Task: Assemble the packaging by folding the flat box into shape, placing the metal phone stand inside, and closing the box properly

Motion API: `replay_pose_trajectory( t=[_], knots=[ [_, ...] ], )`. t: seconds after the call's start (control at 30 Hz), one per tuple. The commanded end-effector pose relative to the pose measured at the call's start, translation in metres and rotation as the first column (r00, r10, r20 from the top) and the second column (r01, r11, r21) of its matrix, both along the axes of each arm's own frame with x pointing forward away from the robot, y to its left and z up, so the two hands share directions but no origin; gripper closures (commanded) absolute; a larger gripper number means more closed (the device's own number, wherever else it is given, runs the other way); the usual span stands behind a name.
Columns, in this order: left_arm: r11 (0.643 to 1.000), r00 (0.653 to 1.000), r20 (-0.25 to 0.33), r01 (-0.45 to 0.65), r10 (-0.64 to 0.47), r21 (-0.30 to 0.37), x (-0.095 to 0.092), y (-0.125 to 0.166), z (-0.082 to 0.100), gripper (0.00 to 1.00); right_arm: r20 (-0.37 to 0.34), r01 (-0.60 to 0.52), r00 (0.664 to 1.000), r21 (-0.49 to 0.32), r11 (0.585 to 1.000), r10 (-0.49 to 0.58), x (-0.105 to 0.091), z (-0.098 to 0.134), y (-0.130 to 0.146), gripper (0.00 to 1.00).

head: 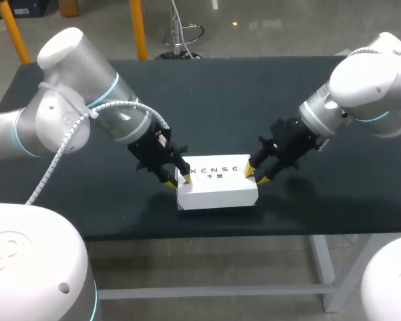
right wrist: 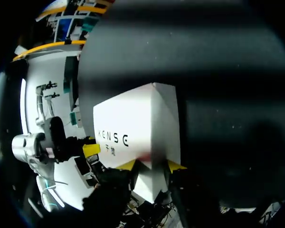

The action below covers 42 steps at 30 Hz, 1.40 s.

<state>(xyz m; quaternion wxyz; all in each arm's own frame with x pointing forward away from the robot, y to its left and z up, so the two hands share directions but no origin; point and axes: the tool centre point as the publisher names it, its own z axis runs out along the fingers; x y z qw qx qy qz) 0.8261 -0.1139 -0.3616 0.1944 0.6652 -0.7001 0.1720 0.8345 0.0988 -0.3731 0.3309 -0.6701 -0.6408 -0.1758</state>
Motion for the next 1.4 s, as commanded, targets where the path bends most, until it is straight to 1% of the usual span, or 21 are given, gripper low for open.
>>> replay_pose_trajectory(
  t=[0.03,0.2,0.63,0.83,1.4],
  knots=[
    [1.000,1.000,-0.011,0.006,-0.006,0.006,0.003,-0.008,0.002,0.56,-0.056,-0.030,0.998,0.014,0.999,0.031,0.009,0.002,0.006,0.60],
    [1.000,1.000,-0.029,0.005,-0.004,0.008,0.004,-0.008,0.004,0.56,-0.080,-0.029,0.996,0.015,0.999,0.030,0.011,0.003,0.006,0.60],
    [1.000,0.998,-0.060,0.010,-0.010,0.003,0.006,-0.009,0.007,0.55,-0.097,-0.031,0.995,0.005,0.999,0.032,0.011,0.008,0.008,0.60],
    [1.000,0.996,-0.084,0.014,-0.014,0.000,0.008,-0.010,0.009,0.55,-0.114,-0.031,0.993,0.004,1.000,0.031,0.013,0.008,0.009,0.60],
    [0.999,0.989,-0.145,0.031,-0.032,-0.009,0.011,-0.009,0.016,0.53,-0.176,-0.051,0.983,0.012,0.999,0.052,0.018,0.011,0.010,0.60]
  ],
)
